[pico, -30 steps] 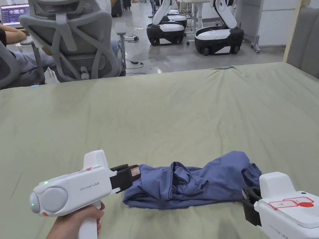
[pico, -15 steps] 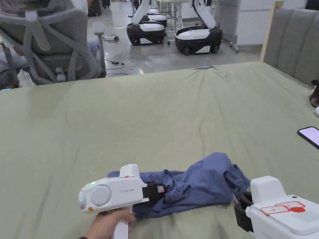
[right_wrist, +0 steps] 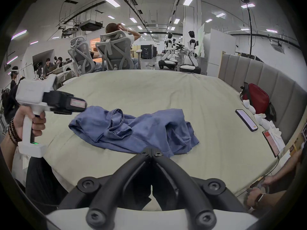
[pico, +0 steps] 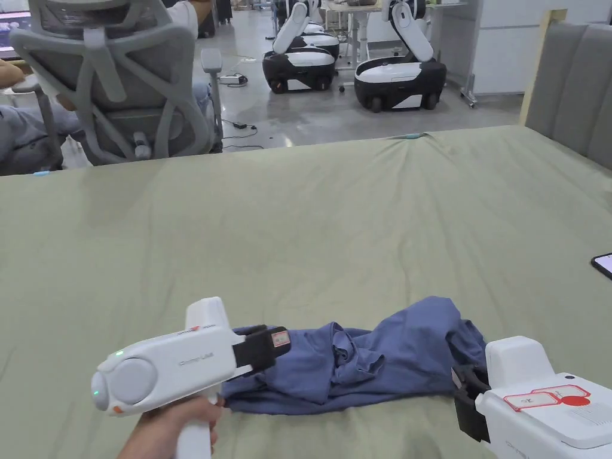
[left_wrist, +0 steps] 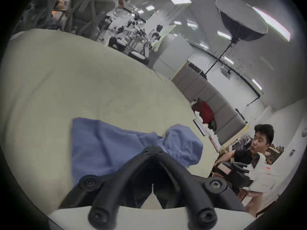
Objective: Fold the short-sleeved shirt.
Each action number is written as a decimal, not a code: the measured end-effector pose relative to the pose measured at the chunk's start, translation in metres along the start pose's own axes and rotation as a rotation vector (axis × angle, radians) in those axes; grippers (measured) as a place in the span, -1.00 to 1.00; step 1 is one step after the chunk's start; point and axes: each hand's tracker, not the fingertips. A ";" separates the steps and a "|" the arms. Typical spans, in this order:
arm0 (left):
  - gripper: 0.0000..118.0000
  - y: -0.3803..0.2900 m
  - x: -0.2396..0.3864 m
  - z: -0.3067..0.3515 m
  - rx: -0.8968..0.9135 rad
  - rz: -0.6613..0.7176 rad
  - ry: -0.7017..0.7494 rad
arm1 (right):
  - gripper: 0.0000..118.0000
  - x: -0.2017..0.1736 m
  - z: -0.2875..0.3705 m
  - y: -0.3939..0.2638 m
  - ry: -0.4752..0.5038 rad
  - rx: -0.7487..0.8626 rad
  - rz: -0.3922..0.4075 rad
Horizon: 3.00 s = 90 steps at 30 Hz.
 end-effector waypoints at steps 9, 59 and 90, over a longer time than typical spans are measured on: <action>-1.00 -0.004 -0.019 0.053 0.052 0.007 0.052 | -1.00 -0.018 -0.008 0.008 0.016 0.020 0.030; -0.68 0.011 -0.133 0.093 0.083 0.248 0.234 | -1.00 -0.026 -0.015 0.017 -0.013 0.033 0.036; 1.00 0.011 0.037 -0.060 0.006 -0.036 -0.012 | -1.00 0.011 0.001 -0.005 -0.089 0.004 -0.011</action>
